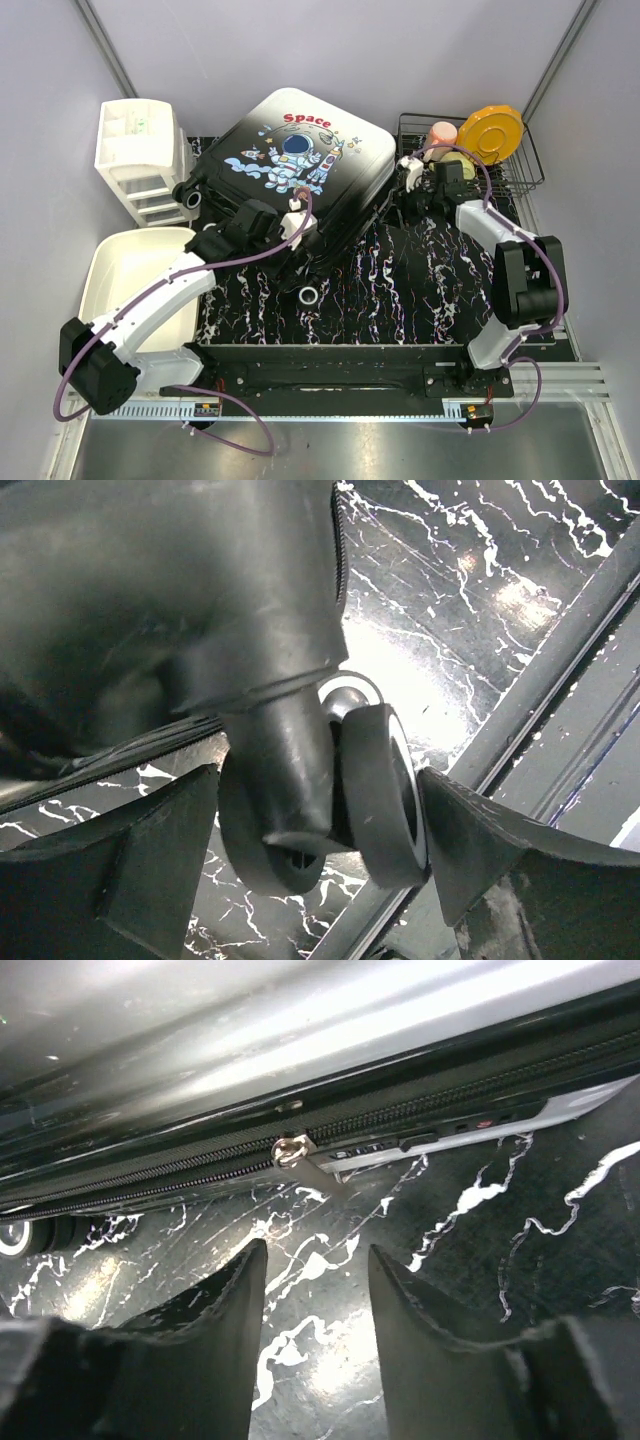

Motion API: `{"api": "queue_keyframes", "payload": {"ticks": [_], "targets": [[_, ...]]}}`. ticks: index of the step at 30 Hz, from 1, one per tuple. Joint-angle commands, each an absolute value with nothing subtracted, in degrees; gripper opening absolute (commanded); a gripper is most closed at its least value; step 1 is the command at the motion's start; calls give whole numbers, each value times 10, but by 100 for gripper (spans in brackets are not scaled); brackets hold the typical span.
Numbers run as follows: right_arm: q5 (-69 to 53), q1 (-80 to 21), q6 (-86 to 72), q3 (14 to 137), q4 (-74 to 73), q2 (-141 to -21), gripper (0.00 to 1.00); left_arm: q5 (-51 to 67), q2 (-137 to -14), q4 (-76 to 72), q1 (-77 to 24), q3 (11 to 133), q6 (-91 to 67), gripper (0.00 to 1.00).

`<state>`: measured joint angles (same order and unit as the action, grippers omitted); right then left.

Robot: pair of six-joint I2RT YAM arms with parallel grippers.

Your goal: Open, take out, and arrange the luggage

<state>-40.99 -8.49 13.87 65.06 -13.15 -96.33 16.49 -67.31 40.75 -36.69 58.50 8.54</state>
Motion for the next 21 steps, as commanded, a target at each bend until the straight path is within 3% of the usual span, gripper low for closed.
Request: {"api": "queue_keyframes", "payload": {"ticks": [1, 2, 4, 14, 18, 21], "targets": [[-396, -103, 165, 640, -113, -977, 58, 171, -680, 360, -378, 601, 57, 83], [-386, -106, 167, 638, -98, -976, 66, 170, -680, 359, -377, 599, 56, 83], [-379, -116, 171, 634, -84, -980, 69, 169, -682, 355, -378, 600, 53, 83], [-288, -150, 189, 609, 37, -975, 72, 172, -691, 351, -377, 606, 45, 83], [-270, -162, 209, 608, 54, -979, 67, 165, -694, 347, -377, 608, 27, 83], [-246, -178, 226, 602, 64, -978, 54, 113, -702, 347, -377, 618, -15, 87]]}}
